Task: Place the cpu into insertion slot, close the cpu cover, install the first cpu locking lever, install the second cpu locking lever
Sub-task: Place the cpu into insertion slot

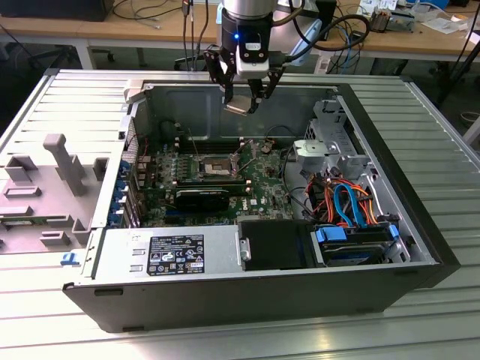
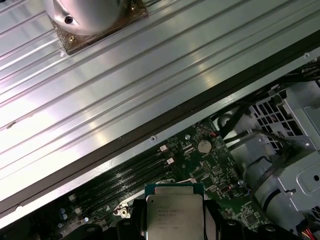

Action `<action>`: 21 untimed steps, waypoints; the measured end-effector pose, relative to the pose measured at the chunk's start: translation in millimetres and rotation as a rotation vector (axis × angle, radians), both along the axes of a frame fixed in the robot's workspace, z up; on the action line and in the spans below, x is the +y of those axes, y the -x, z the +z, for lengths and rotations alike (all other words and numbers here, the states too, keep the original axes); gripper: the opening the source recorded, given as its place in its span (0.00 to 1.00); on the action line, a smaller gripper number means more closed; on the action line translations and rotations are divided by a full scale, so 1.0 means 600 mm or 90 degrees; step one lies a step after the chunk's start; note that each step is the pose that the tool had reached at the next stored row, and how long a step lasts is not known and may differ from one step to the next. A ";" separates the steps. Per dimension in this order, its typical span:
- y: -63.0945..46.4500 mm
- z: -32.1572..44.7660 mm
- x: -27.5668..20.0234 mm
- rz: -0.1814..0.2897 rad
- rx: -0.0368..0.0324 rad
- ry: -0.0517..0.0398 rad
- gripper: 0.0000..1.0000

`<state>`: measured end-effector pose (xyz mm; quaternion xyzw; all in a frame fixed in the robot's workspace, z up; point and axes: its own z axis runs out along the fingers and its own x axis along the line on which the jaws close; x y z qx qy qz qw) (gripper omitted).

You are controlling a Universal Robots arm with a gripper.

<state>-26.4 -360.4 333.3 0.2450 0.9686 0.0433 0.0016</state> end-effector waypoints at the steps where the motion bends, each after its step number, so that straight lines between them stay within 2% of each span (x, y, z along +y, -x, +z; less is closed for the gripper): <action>1: 0.000 0.000 0.0000 0.000 0.0000 0.0000 0.55; 21: 0.000 -0.001 0.0000 -0.014 0.0000 0.0000 0.55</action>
